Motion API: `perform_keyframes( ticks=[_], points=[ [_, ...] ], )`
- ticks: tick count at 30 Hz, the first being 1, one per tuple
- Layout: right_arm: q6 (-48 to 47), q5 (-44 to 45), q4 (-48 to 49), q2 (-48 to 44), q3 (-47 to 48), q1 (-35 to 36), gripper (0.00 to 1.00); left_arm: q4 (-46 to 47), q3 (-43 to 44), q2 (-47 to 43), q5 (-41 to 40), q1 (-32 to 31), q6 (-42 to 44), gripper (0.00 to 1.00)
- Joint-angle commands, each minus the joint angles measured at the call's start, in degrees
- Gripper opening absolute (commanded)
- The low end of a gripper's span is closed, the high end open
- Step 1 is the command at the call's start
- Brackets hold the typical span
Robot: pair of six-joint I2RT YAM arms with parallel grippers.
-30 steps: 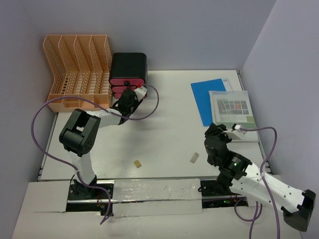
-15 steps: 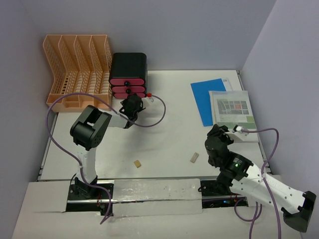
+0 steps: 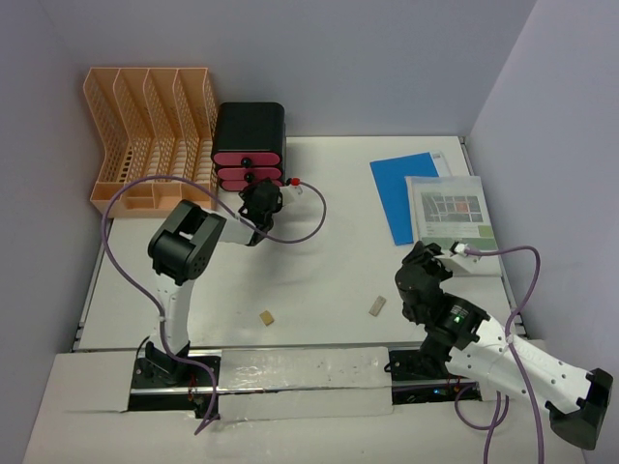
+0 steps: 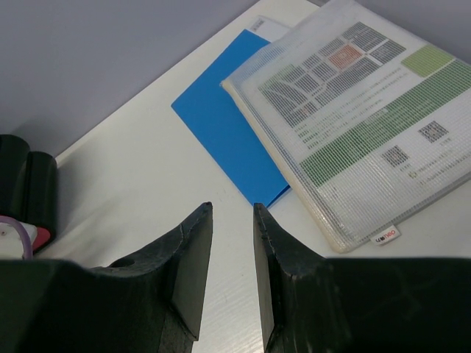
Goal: Organize the desk
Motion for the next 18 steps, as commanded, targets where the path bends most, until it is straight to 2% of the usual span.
perform_keyframes(
  ticks=[1,10,14,15,18],
  points=[
    [-0.55,3.82,0.86,0.51,2.51,-0.12,0.36,3.8,2.09,1.83,-0.31,-0.41,1.92,0.57],
    [-0.28,3.82,0.86,0.52,1.89,-0.13,0.36,8.21,2.09,2.11,-0.82,-0.33,3.29,0.51],
    [-0.39,3.82,0.86,0.6,1.98,-0.2,0.36,11.56,2.62,3.25,-1.64,-0.32,5.37,0.37],
    [-0.47,3.82,0.86,0.6,1.89,-0.2,0.36,11.39,2.88,3.34,-1.64,-0.32,5.28,0.37],
    [-0.47,3.82,0.68,0.34,1.81,-0.2,0.36,10.07,3.05,3.35,-1.29,-0.32,4.58,0.27]
  ],
)
